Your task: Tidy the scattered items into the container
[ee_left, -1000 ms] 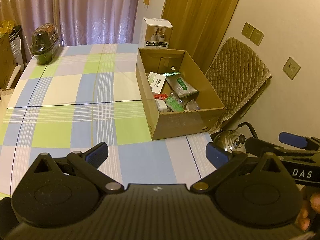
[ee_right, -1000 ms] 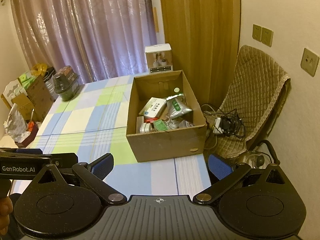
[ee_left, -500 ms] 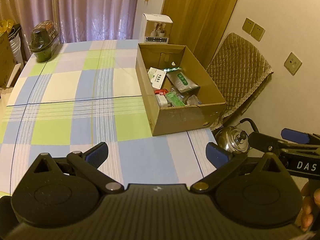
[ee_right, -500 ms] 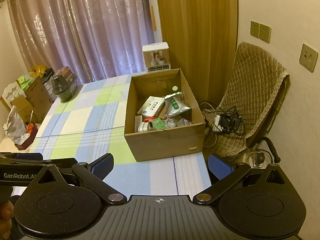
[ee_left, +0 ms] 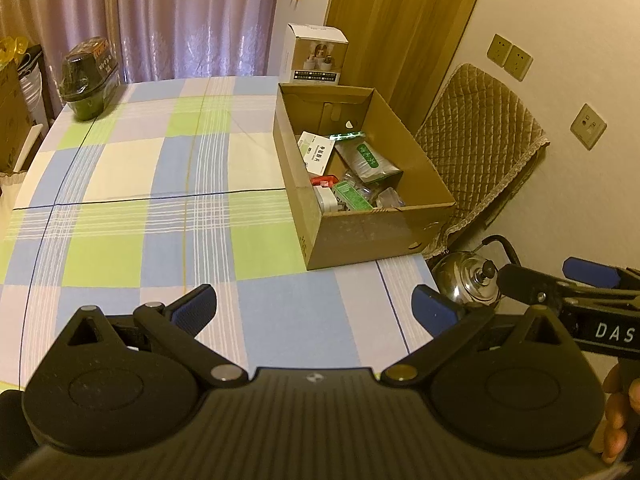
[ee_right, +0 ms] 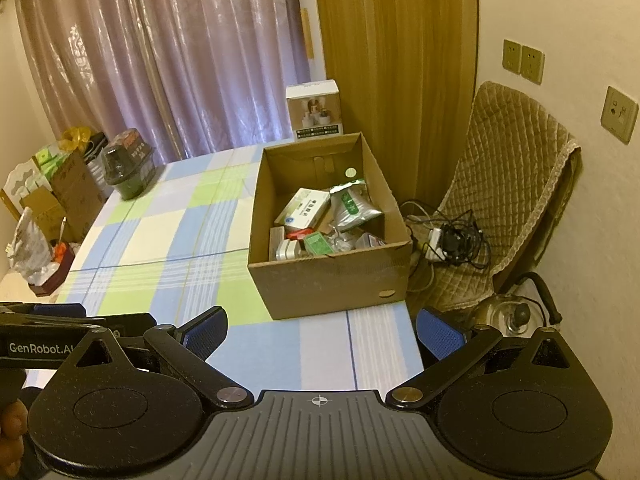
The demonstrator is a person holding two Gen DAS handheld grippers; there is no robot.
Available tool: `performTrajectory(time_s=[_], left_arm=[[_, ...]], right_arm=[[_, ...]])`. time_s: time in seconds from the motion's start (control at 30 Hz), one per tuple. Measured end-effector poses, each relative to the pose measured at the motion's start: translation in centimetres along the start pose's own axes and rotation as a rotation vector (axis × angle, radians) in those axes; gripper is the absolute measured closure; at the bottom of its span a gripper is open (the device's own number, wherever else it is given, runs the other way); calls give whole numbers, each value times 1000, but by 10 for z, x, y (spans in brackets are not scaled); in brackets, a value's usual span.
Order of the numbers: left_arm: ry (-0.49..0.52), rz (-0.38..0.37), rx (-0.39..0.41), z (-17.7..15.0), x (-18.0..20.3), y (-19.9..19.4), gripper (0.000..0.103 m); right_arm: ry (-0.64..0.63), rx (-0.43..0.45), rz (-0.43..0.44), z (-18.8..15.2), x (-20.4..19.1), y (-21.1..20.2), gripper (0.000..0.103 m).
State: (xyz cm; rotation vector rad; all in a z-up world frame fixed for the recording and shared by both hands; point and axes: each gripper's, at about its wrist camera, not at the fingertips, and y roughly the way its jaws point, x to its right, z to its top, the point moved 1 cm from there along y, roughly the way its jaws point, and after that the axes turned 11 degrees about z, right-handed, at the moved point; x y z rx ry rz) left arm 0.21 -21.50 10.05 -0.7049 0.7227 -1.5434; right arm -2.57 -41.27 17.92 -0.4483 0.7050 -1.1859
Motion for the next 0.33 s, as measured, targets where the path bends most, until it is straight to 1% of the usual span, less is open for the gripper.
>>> performTrajectory(time_s=[0.33], left_arm=[[-7,-7,3,-1,-1,2,1]], right_arm=[[1,-4,-1,0,-1,1,0]])
